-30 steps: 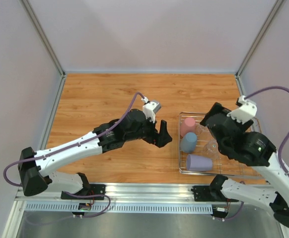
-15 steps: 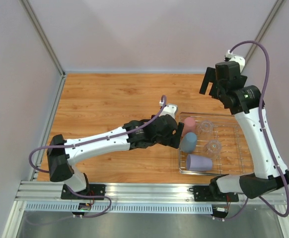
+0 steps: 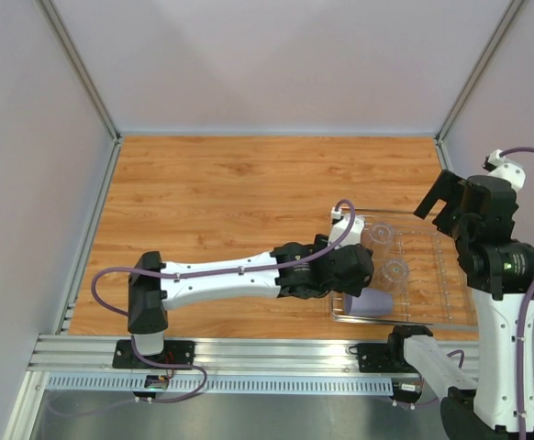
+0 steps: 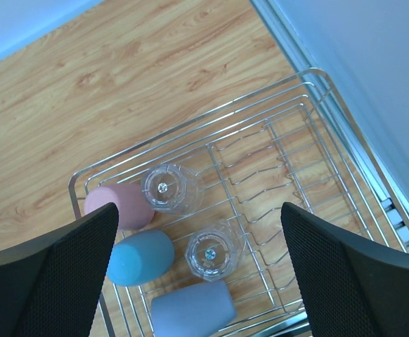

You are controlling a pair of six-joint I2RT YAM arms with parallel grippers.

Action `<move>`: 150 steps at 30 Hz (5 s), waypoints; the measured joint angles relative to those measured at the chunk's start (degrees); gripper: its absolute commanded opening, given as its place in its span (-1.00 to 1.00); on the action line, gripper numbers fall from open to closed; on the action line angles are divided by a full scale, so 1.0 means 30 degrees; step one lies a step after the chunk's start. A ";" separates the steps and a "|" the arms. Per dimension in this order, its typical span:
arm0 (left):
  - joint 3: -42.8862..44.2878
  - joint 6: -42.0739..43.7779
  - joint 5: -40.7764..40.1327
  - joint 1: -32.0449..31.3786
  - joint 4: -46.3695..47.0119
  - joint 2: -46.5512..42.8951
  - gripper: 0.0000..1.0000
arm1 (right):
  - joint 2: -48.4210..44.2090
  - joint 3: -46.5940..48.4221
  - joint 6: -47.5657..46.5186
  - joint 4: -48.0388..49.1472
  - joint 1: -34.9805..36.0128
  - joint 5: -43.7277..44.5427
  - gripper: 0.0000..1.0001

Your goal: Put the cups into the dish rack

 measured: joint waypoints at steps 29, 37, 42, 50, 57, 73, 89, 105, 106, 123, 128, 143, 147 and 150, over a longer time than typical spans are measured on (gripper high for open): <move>-0.1195 -0.8582 0.0095 -0.0954 0.2040 0.3388 0.25 | -0.2361 -0.2011 0.0707 -0.0670 0.0022 -0.1071 1.00; -0.2805 -0.8757 0.0015 -0.0969 0.5122 0.3351 0.04 | -0.2674 -0.2106 0.0743 -0.1013 0.0022 -0.1049 1.00; -0.3555 -0.8510 -0.0066 -0.1005 0.6929 0.3198 -0.20 | -0.2783 -0.2106 0.0794 -0.1290 0.0022 -0.1035 1.00; -0.4240 -0.7752 -0.0619 -0.1020 0.8757 0.2149 -0.66 | -0.2900 -0.2106 0.0794 -0.1370 0.0022 -0.0925 1.00; -0.5515 -0.7147 -0.1064 -0.1020 0.9187 0.0554 -1.00 | -0.2900 -0.2106 0.0860 -0.1370 0.0029 -0.1158 1.00; -0.9537 -0.3927 -0.0729 -0.1020 1.2750 -0.6178 -1.00 | -0.2973 -0.1064 0.1967 -0.2200 0.0044 -0.5282 1.00; -1.6713 0.4969 -0.3563 -0.0255 2.4647 -1.4003 -1.00 | -0.6390 -0.7293 1.6859 0.8561 0.0044 -1.4928 1.00; -1.5278 0.7919 -0.2157 0.0379 2.7037 -1.2961 -1.00 | -0.3424 -0.7621 1.9875 1.3180 0.4743 -1.4724 1.00; -1.5183 0.8051 -0.2135 0.0393 2.7044 -1.2859 -1.00 | -0.3089 -0.7373 1.9802 1.3202 0.4954 -1.4695 1.00; -1.3792 0.9544 -0.1392 0.0503 2.8348 -1.0826 -1.00 | -0.1719 -0.7038 2.0167 1.4171 0.5544 -1.4411 0.72; -1.3508 0.9704 -0.0933 0.0503 2.8618 -1.0455 -1.00 | -0.1443 -0.7038 2.0254 1.4447 0.5566 -1.4389 0.25; -1.3019 0.9908 -0.0321 0.0517 2.7481 -0.9989 0.81 | -0.0874 -0.4983 1.6990 1.3311 0.5654 -1.3457 -0.99; -1.2815 0.9544 -0.0794 0.0517 2.5573 -1.0112 1.00 | -0.0925 -0.3942 1.3974 1.1074 0.5654 -1.2444 -0.99; -1.2641 0.9355 -0.1690 0.0517 2.3336 -1.0761 1.00 | -0.1355 -0.3432 1.1431 0.8990 0.5668 -1.1183 -0.99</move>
